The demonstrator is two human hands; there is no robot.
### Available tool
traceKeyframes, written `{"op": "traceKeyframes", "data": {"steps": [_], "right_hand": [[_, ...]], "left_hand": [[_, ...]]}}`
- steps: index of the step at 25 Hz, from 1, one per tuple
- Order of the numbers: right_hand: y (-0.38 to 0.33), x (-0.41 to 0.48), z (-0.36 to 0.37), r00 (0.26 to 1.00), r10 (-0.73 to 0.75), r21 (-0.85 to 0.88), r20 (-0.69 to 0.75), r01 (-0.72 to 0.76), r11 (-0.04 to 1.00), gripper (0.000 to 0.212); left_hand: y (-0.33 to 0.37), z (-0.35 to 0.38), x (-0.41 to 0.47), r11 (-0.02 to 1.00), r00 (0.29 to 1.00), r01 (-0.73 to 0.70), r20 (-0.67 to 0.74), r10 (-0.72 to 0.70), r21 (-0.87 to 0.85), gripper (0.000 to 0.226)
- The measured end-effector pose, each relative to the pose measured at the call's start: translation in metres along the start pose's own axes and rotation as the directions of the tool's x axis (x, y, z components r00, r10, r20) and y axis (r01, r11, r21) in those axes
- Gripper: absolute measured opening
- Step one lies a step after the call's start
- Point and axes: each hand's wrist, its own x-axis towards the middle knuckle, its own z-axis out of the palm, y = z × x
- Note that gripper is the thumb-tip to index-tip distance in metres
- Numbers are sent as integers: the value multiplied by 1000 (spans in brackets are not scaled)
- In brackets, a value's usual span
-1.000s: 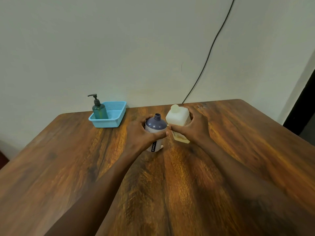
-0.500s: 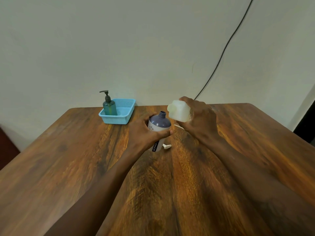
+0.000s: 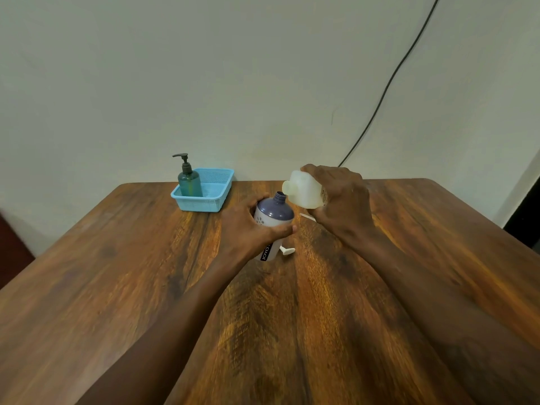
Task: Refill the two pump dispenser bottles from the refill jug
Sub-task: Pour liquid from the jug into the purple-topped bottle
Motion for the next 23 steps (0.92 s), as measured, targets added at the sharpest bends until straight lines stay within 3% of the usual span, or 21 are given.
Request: {"op": "traceKeyframes", "data": {"steps": [23], "right_hand": [[6, 8, 8, 997, -56, -54, 62, 59, 997, 81]], "left_hand": [[-1, -5, -2, 1000, 999, -23, 31, 22, 21, 67]]}}
